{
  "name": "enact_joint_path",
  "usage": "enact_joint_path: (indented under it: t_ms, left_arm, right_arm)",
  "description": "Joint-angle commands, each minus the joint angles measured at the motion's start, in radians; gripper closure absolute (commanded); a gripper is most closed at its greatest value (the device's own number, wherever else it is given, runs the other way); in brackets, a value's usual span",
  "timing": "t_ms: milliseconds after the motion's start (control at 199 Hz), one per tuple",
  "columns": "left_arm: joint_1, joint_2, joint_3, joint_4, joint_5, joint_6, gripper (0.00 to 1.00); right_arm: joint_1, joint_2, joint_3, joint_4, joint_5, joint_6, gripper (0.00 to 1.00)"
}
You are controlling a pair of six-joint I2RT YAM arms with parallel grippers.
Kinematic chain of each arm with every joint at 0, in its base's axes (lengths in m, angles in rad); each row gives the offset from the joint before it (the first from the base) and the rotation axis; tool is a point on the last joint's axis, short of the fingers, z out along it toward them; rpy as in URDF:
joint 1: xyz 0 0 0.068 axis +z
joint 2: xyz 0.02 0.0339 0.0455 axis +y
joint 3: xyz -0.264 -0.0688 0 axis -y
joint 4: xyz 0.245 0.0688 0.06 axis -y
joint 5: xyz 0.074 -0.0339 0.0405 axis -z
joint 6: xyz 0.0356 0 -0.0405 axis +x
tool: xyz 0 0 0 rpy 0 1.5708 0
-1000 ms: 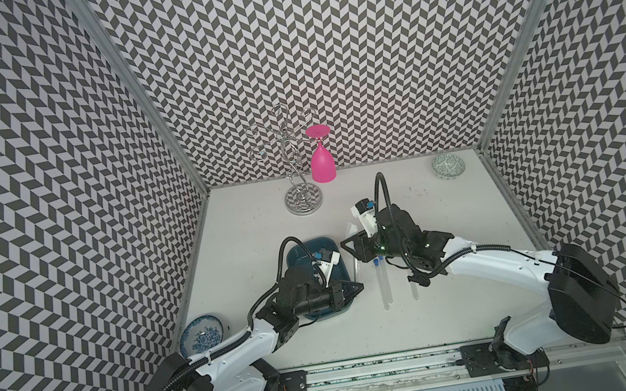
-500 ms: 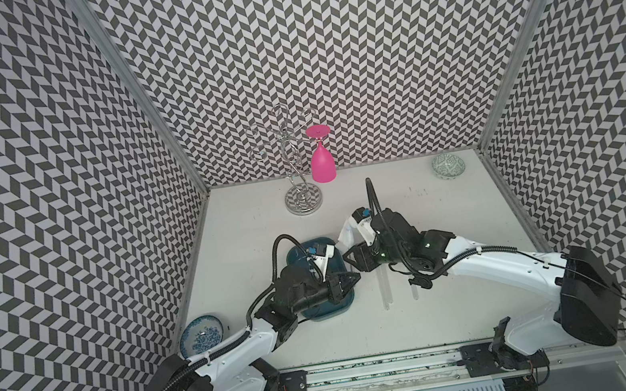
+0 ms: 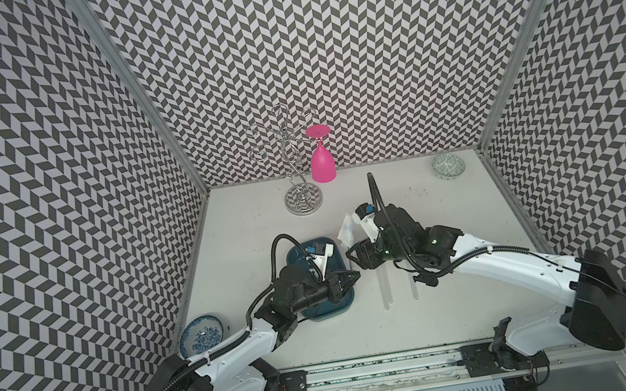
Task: Wipe the exteriors of test tubes
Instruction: Wipe the dirt from the test tube.
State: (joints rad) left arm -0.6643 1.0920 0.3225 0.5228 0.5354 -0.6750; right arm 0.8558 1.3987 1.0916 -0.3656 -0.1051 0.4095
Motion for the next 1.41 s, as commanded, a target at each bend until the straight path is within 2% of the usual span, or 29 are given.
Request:
enact_joint_path:
  t_ms: [0,171,377,683,849,1025,1402]
  left_arm:
    - [0.003,-0.004,0.016,0.037,-0.009,-0.003,0.92]
    - [0.003,-0.006,0.013,0.038,-0.008,-0.005,0.92]
    - [0.003,-0.014,0.011,0.035,-0.008,-0.005,0.92]
    - [0.006,-0.036,0.003,0.021,-0.015,-0.001,0.92]
    - [0.008,-0.035,0.003,0.021,-0.015,-0.002,0.92]
    - [0.011,-0.029,0.003,0.025,-0.009,-0.002,0.92]
    - [0.012,-0.024,0.004,0.025,-0.014,-0.005,0.92]
  right_arm:
    - [-0.007,-0.055,0.014,0.033,-0.005,0.01,0.41]
    - [-0.032,-0.105,-0.044,0.153,-0.041,0.062,0.41]
    - [-0.057,-0.067,-0.053,0.24,-0.099,0.09,0.5]
    - [-0.063,-0.004,-0.052,0.25,-0.173,0.082,0.73]
    - [-0.063,0.009,-0.031,0.213,-0.166,0.067,0.9]
    - [-0.06,0.017,0.015,0.144,-0.154,0.022,1.0]
    - [-0.026,0.005,0.084,0.024,-0.157,-0.075,1.0]
